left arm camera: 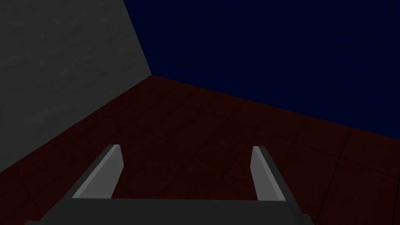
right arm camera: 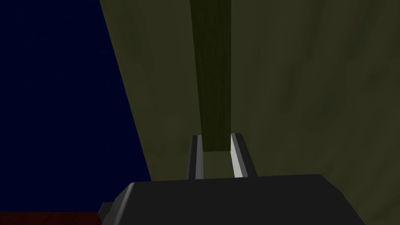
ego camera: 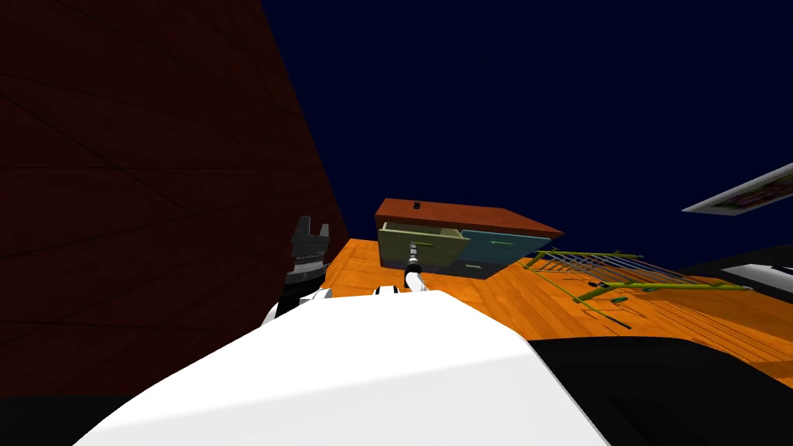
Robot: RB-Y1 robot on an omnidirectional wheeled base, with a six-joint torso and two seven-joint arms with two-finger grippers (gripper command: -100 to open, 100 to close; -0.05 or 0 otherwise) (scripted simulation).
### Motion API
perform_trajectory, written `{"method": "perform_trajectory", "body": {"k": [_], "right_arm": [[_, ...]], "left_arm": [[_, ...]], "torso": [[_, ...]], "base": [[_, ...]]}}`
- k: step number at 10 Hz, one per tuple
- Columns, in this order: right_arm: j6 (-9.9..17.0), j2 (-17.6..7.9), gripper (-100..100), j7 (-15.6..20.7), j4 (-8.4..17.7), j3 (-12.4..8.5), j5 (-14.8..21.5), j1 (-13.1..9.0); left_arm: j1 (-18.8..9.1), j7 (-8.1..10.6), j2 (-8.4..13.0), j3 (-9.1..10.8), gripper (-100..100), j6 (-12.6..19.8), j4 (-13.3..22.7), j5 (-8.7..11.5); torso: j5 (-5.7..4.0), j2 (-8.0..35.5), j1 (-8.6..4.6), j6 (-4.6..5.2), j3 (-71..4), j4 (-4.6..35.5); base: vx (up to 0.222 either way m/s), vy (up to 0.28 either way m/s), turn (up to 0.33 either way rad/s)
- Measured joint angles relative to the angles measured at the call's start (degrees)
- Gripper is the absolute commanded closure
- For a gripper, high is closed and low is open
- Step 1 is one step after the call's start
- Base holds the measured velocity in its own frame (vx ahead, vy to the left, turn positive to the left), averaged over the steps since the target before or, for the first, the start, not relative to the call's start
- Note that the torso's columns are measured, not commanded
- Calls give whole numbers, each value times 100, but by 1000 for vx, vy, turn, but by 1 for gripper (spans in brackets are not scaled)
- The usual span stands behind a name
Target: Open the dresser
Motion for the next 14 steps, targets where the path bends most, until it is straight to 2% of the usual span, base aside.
{"method": "perform_trajectory", "body": {"k": [3,4,5,9,10,13,14], "right_arm": [[-16,35,100,42,-99,34,35,72],[-29,39,-100,46,-86,44,34,93],[-154,76,-100,167,-175,-16,-42,64],[-723,164,-100,606,-254,-288,-343,-294],[-898,200,-100,765,-372,-389,-445,-337],[-1379,258,-100,1131,-487,-611,-696,-526],[-1418,259,0,1159,-484,-621,-707,-529]], "left_arm": [[-1,0,0,0,0,0,0,0],[0,0,0,0,0,0,0,0],[2,0,0,0,0,0,0,0],[1,0,0,0,0,0,0,0],[1,0,0,0,0,0,0,0],[1,0,0,0,0,0,0,0],[1,0,0,0,0,0,0,0]], "torso": [[-1,13,-6,0,10,5],[2,-17,-9,1,-7,7],[1,-25,-4,3,-14,-4],[-4,1,-7,-3,4,-3],[-4,2,-7,-1,4,-4],[5,24,-5,4,16,23],[1,24,-6,0,18,16]], "base": [[-161,21,-17],[-41,22,-165],[-48,29,-143],[-42,28,-94],[-38,27,-112],[-37,20,-67],[0,0,0]]}}
